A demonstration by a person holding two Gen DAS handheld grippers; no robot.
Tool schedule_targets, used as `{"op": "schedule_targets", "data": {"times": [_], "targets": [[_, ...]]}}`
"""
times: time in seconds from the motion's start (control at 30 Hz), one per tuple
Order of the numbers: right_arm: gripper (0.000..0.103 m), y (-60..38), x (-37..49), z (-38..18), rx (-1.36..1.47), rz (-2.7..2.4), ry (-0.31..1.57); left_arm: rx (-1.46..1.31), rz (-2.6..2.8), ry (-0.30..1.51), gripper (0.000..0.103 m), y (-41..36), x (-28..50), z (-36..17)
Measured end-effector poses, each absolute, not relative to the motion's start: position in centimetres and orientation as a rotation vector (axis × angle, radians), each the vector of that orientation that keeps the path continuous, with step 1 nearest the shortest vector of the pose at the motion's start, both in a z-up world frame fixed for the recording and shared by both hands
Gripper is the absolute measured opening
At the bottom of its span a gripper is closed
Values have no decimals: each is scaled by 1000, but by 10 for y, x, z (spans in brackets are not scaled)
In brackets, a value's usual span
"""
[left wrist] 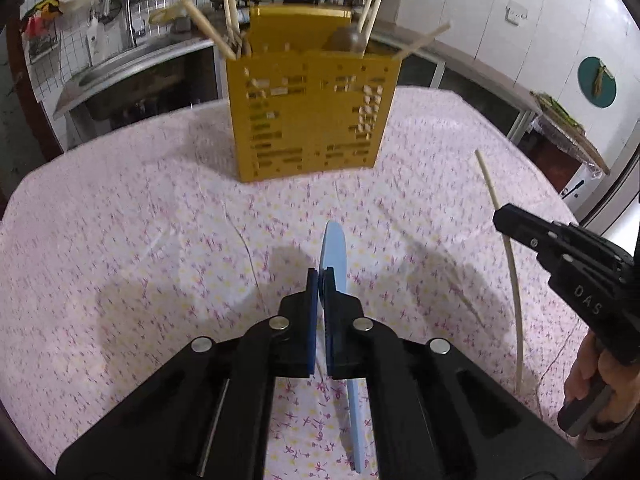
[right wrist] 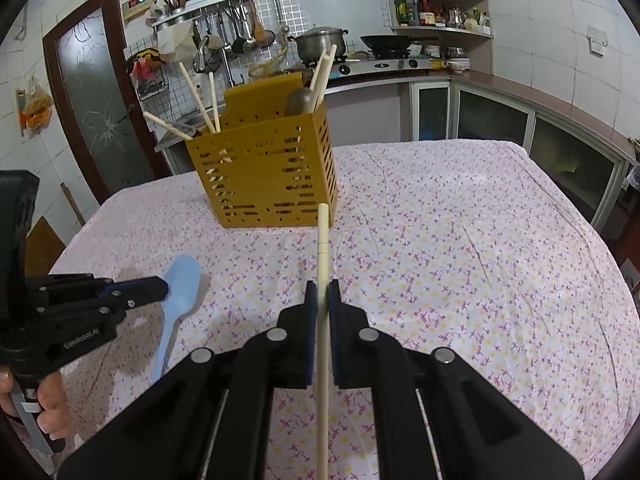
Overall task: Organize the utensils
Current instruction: 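Lift the blue spoon with the left tool while the right tool lifts the chopstick, then carry the blue spoon and chopstick over the yellow holder with both tools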
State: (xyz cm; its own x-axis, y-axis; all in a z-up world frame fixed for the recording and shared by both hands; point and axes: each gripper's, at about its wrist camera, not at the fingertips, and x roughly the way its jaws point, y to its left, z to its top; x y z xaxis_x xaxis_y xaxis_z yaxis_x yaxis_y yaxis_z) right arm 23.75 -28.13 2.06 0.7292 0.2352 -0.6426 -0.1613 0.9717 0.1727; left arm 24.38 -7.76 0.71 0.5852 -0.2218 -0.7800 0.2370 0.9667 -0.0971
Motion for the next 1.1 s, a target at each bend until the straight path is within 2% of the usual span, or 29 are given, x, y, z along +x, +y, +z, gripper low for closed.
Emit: {"op": "schedule_targets", "data": {"times": [0.33,0.67,1.1], "targets": [[6,-290,248,61,144,235,569,31,-243,689,1,-67,242,65],[6,-280,277,136,179,275,312,-16,-246,426,1,-65,264,147],[6,-274,338,165,183,260,107,-7,-201,227,1,-62,322,166]]}}
